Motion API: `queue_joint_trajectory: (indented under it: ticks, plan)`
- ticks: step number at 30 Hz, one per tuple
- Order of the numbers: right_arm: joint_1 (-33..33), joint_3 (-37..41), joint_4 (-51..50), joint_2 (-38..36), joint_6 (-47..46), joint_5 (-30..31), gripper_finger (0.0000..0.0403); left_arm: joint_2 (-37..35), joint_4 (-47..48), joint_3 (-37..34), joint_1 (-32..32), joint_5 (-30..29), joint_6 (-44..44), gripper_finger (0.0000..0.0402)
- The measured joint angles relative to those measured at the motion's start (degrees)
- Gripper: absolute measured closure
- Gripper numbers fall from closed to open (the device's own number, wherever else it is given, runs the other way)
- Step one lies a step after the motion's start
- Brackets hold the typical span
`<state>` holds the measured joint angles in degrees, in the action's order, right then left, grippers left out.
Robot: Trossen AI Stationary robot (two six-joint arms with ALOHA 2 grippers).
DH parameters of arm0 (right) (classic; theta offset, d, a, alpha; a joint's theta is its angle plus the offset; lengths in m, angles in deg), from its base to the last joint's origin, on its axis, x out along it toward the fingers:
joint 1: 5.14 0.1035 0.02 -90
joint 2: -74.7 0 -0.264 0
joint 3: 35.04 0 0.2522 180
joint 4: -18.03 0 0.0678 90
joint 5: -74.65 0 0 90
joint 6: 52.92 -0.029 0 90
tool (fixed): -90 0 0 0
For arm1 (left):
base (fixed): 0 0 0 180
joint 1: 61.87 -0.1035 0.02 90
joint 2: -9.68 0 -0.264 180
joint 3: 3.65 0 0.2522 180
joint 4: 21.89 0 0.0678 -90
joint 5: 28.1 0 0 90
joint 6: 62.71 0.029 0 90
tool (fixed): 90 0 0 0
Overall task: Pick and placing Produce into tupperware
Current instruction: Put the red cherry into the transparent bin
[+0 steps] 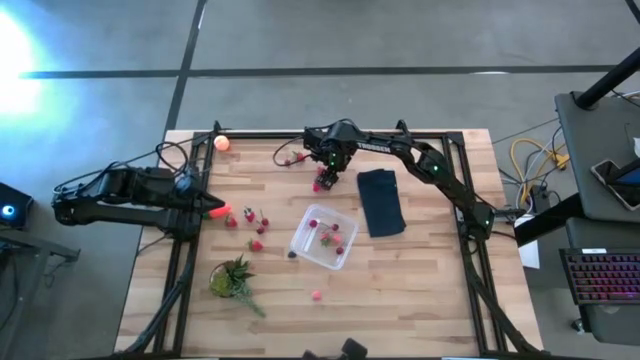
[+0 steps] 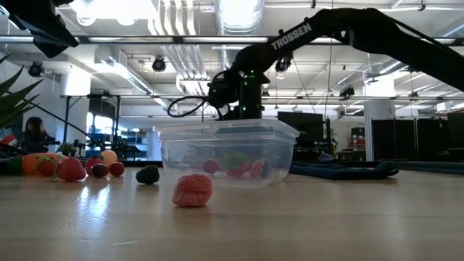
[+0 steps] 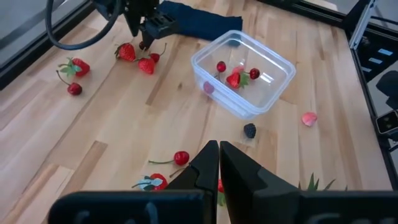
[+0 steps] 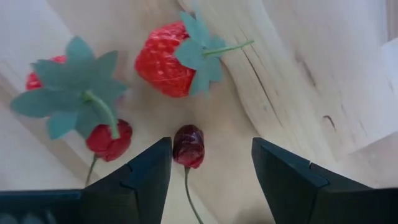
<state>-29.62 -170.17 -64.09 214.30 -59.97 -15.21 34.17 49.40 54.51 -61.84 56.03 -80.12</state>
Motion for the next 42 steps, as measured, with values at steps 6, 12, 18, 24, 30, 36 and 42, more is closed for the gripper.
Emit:
queue_joint_trajectory:
  ticks: [6,12,18,24,30,36,42]
  plan:
    - [-0.2,0.0,-0.37,0.93,0.05,-0.54,0.0189,-0.02,0.01,0.0,-0.02,0.1,0.02,0.0401]
    - [-0.16,-0.02,-0.61,0.93,-0.26,-0.33,0.022,-0.11,0.01,0.0,0.0,0.02,0.09,0.0401]
    - [-0.1,-0.02,-2.09,0.93,-0.16,-0.26,0.0281,-0.26,-0.01,-0.02,-0.02,-0.02,0.07,0.0401]
    - [0.11,-0.02,-3.02,0.82,-0.42,-0.45,0.0327,-0.26,0.01,-0.02,-0.02,0.02,0.07,0.0401]
    - [2.05,-0.1,-3.58,-2.58,-0.22,-1.81,0.0349,-0.28,0.01,-0.02,-0.02,0.07,0.07,0.0401]
    - [5.55,-0.13,-5.2,-9.47,1.3,-11.67,0.0349,-0.26,0.01,-0.02,-0.02,0.09,0.04,0.0401]
    - [10.2,-0.09,-7.44,-10.31,-0.43,-15.54,0.0349,-0.28,0.01,-0.02,-0.02,0.04,0.04,0.0401]
